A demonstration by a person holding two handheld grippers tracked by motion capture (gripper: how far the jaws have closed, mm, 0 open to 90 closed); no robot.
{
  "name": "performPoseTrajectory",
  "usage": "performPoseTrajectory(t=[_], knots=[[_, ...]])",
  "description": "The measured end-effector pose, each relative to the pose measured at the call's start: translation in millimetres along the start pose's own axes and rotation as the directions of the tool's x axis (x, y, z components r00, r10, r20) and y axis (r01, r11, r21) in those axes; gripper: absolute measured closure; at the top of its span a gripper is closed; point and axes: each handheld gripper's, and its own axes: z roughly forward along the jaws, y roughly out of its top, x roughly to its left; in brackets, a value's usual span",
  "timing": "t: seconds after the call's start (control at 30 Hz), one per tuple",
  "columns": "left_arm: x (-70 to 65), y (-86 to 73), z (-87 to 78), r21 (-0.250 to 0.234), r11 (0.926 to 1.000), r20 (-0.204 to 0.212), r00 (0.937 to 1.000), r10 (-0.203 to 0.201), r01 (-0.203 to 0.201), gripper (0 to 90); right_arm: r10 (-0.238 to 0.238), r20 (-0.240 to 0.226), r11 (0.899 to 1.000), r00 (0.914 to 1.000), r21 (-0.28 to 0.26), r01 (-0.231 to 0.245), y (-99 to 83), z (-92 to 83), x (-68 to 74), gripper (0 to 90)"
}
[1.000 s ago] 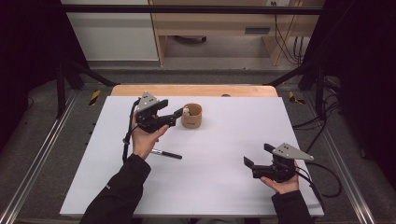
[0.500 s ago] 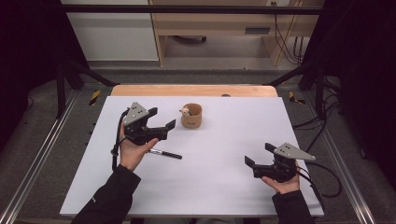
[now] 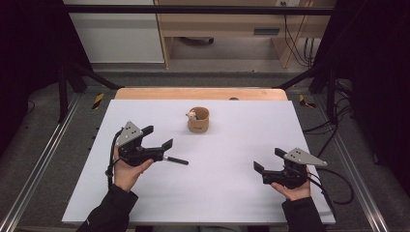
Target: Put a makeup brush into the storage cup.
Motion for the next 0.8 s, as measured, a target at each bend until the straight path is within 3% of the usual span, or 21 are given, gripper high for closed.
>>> performPoseTrajectory(t=[0.37,0.8], knots=[[8.9,-25.0,-15.2,0.024,0.9995,-0.022,0.9996,-0.018,0.019,11.6,0.001,0.002,1.0,1.0,-0.001,-0.001,0.5,-0.8,-0.6,5.3],[17.1,-51.2,-21.4,0.062,0.9972,-0.033,0.9986,-0.04,0.042,10.5,-0.003,0.003,1.0,1.0,0.003,0.003,-0.1,-0.7,-0.3,5.6]])
